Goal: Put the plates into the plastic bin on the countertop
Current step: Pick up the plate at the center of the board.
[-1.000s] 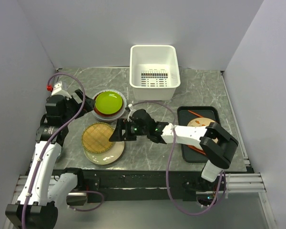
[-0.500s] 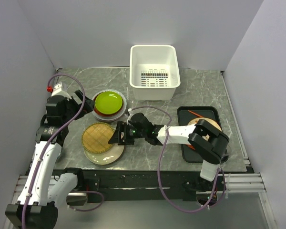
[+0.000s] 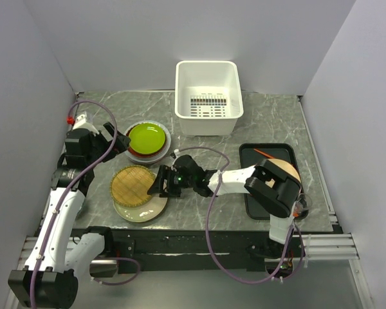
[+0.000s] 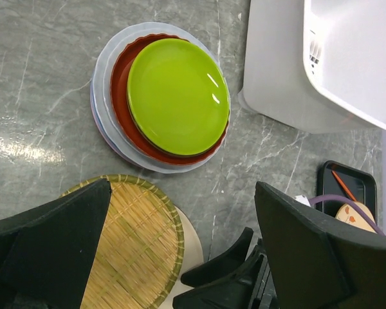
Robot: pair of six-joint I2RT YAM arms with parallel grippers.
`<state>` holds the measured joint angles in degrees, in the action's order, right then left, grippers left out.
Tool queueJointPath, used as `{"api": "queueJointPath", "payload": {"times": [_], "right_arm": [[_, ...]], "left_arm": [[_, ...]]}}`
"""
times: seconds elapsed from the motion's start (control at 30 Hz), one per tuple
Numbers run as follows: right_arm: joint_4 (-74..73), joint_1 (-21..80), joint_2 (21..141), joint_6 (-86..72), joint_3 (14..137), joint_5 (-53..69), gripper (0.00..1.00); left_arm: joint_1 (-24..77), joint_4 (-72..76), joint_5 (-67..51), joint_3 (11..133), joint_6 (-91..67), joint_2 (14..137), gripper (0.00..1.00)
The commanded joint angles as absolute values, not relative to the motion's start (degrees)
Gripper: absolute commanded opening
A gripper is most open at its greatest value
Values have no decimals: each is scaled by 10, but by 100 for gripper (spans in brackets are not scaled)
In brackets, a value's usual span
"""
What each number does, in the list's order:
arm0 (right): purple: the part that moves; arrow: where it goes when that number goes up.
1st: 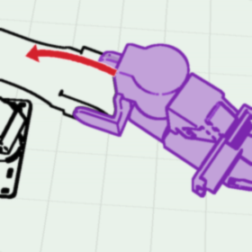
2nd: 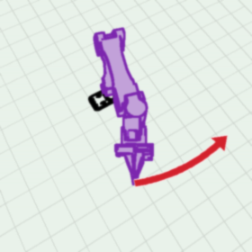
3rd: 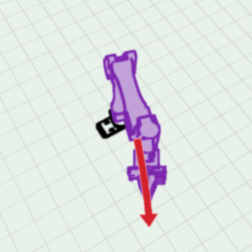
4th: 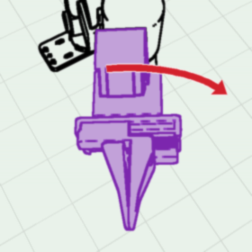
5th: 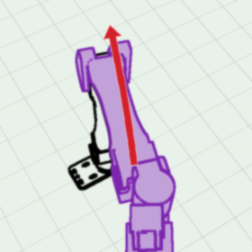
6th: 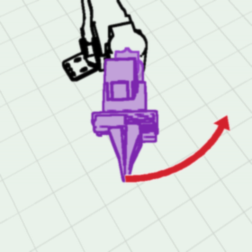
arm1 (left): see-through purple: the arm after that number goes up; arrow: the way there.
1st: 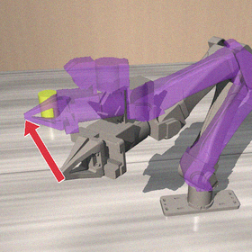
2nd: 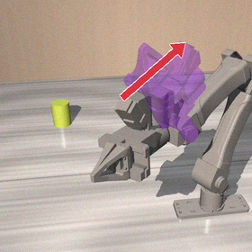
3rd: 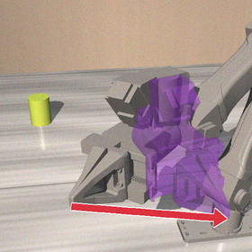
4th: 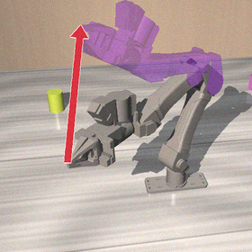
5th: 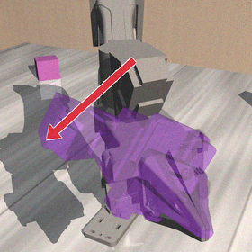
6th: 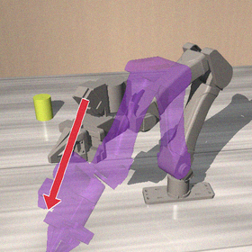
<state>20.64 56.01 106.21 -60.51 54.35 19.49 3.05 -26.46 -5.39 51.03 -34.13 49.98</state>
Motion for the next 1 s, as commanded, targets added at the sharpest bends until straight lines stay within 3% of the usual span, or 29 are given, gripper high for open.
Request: {"api": "queueJointPath", "payload": {"times": [0.0,0.8,0.97], "right_arm": [[234,563,1073,-620,567,170,72],[229,569,1122,-633,606,147,63],[247,570,1136,-642,610,153,51]], "left_arm": [[32,-236,-66,505,-344,502,99],[31,-246,-43,497,-345,504,99],[31,-244,-46,493,-345,504,99]]}}
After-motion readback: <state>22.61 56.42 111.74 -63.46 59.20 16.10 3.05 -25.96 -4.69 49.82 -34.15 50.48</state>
